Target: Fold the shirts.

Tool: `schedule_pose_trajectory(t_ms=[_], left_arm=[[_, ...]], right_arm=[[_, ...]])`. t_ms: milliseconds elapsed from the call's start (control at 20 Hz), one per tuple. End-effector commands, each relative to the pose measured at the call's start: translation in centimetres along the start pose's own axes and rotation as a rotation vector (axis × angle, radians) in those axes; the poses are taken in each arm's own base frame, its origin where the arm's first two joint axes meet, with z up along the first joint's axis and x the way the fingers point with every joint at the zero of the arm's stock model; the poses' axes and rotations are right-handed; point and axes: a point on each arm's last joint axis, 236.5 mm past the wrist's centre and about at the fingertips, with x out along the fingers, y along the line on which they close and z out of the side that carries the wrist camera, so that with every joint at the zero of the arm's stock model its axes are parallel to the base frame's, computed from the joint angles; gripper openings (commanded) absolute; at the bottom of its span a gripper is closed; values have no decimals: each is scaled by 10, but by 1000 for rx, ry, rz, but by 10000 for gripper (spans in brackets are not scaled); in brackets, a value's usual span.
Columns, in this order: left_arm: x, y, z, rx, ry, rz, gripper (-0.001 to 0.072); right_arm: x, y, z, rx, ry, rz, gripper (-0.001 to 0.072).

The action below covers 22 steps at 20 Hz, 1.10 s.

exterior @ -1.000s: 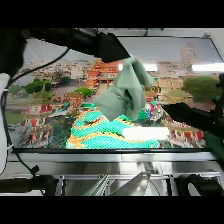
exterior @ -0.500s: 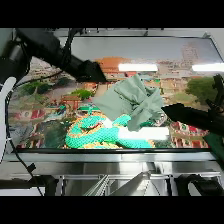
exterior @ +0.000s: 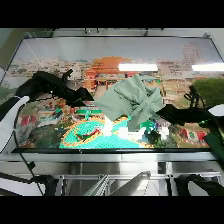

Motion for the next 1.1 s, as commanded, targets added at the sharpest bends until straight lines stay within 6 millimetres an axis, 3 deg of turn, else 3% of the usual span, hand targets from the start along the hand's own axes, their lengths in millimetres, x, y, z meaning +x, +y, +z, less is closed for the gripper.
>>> schedule_pose_trajectory(t_ms=[0,150,200,250,350,400,450,550,700,750,800,850,1050], left_arm=[[34,15,21,-51,1,-24,697],[59,4,34,-21,32,-30,695],[68,0,36,-13,44,-32,656],[77,-6,37,3,64,-38,494],[91,-22,34,53,108,-50,262],[94,-31,33,78,126,-58,77],[95,-39,33,102,139,-66,19],[90,-51,37,140,145,-77,19],[79,-57,38,162,159,-86,19],[76,-55,37,157,170,-89,19],[74,-53,35,153,179,-89,18],[74,-51,34,146,182,-90,19],[80,-35,23,100,213,-83,19]], right_arm=[[32,-15,10,104,17,27,384],[38,-18,14,122,29,25,384],[37,-17,16,119,23,26,383],[37,-15,18,114,19,28,384],[36,-14,21,111,13,30,384],[36,-15,24,112,2,26,384],[36,-17,27,112,-11,20,384],[35,-18,30,119,-23,20,384],[31,-9,18,120,38,56,386],[28,-4,13,104,61,72,428],[25,0,11,82,69,83,577],[21,1,13,71,58,87,647],[7,-30,59,137,-114,33,636]])
